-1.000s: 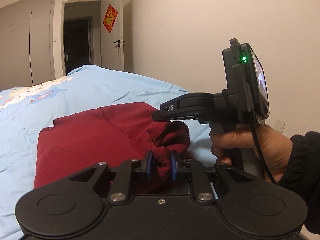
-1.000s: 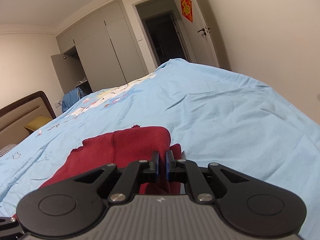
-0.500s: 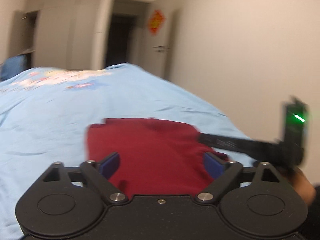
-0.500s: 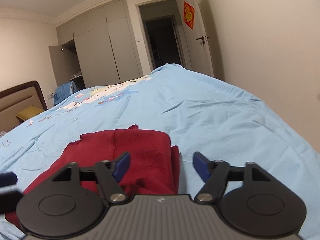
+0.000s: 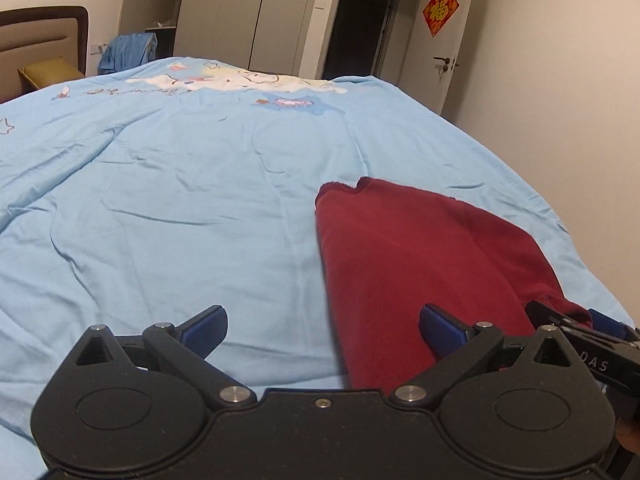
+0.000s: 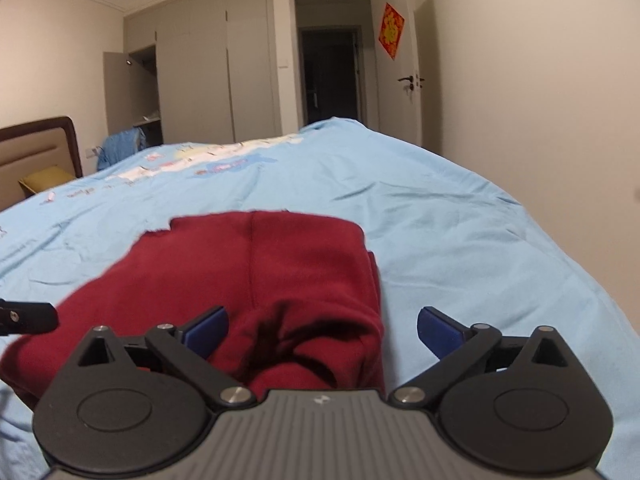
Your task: Fold small clothes
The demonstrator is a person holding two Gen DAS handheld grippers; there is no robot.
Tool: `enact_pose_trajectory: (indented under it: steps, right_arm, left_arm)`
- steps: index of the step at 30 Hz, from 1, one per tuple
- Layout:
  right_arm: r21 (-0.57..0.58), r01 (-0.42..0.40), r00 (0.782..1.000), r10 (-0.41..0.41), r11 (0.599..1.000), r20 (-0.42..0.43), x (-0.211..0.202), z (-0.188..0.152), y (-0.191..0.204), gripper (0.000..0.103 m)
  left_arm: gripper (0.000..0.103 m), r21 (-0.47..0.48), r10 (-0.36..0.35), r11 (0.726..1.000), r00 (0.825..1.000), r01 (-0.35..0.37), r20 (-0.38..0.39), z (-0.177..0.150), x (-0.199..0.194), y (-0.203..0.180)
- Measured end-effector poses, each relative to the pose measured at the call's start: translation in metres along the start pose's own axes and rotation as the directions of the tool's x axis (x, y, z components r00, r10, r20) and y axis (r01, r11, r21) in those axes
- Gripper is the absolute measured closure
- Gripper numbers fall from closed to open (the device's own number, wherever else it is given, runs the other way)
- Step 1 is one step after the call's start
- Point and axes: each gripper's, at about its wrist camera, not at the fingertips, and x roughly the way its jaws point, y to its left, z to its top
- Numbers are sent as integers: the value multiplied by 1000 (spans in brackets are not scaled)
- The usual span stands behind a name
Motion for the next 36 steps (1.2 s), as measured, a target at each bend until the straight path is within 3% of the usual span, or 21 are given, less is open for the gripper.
enact_pose_trajectory:
  steps: [5, 11, 32, 36]
  right_arm:
    - [57, -5, 999, 7, 998, -39, 1, -18, -15, 0]
    - [135, -43, 999, 45, 990, -17, -2, -34, -28, 0]
    - [159, -46, 999, 42, 986, 29, -4, -46, -26, 0]
    - [209, -144, 990, 140, 967, 37, -13, -42, -35, 0]
  left_arm:
    - [1, 10, -6, 1000, 1000, 6, -14, -7, 0, 0]
    - [1, 3, -10, 1000, 999, 10, -36, -11, 4, 1]
    - [1, -11, 0, 1000, 999, 0, -51, -18, 6, -1]
    - [1, 0, 8, 1000, 999, -9, -47, -19, 6, -2]
